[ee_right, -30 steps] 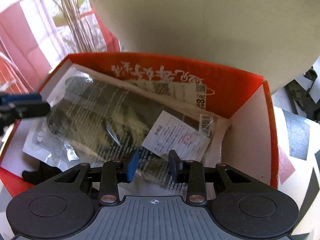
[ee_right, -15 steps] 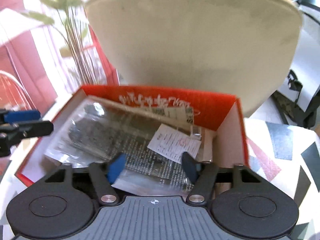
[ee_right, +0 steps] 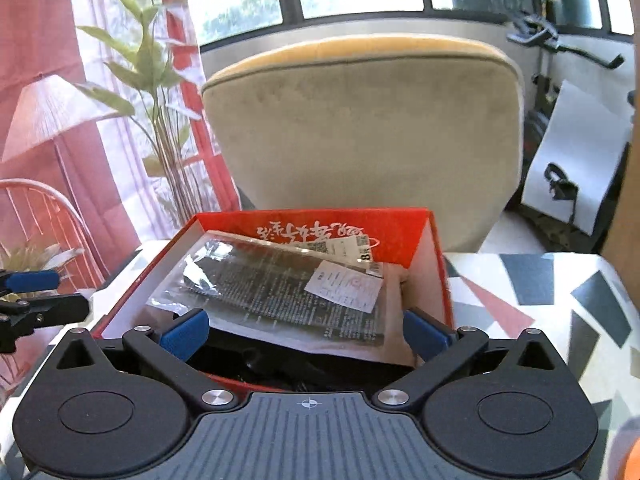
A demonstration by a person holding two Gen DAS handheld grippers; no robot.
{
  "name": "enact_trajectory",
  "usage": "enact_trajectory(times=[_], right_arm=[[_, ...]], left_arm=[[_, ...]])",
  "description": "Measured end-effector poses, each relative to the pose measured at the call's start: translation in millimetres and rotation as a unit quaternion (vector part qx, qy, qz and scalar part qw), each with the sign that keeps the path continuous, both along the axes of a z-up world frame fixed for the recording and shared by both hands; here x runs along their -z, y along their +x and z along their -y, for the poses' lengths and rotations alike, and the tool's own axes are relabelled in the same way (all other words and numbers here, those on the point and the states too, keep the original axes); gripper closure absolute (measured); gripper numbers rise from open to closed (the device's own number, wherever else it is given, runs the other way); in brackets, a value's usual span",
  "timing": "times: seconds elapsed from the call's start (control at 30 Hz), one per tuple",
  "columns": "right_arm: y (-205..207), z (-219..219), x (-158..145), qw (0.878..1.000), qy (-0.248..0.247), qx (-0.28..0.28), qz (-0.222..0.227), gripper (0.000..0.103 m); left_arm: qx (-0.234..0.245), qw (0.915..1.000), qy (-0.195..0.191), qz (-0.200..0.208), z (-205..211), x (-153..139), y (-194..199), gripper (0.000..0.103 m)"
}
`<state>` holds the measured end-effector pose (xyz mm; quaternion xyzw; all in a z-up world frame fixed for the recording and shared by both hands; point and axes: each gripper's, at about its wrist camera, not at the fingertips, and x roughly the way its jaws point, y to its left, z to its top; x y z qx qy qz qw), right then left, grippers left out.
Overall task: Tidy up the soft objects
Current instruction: 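Move both tools down to the green mesh cloth and close on it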
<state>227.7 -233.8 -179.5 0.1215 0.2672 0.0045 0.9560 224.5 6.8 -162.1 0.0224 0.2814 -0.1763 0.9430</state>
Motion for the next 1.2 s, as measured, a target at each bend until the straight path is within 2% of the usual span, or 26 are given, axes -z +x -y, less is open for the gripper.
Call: enact_trajectory(times=[0.17, 0.37, 0.5, 0.63, 0.8, 0.97, 1.13, 1.2], right_arm=[[-31, -4, 10, 1.0, -0.016, 0.004, 0.018, 0.0], [-52, -5, 32, 1.0, -0.018, 0.014, 0.02, 0.0], [-62, -2, 55, 1.0, -0.008, 0.023, 0.004, 0.003], [-69, 2, 84, 0.999, 0.003, 0.033, -0.024, 0.01], [-76, 16, 115, 0.996, 0.025, 0.06, -0.052, 0.016], [-73, 27, 131, 0.994, 0.057, 0.068, -0.059, 0.022], [-64, 23, 141, 0.993, 0.07, 0.063, -0.073, 0.026], [-60, 23, 145, 0.992, 0.08, 0.064, -0.076, 0.028]], left_arm=[[-0.028, 0.9993, -0.023, -0.005, -18, 9, -21, 0.0], [-0.048, 0.9958, -0.059, -0.051, -28, 39, -27, 0.0], [-0.043, 0.9934, -0.066, -0.083, -26, 62, -25, 0.001], [-0.037, 0.9934, -0.058, -0.092, -21, 81, -20, 0.004], [-0.038, 0.9925, -0.054, -0.103, -17, 101, -8, 0.015], [-0.032, 0.9913, -0.057, -0.114, -13, 111, -1, 0.017], [-0.026, 0.9883, -0.064, -0.136, -9, 125, 5, 0.025], [-0.023, 0.9872, -0.069, -0.142, -7, 128, 6, 0.034]])
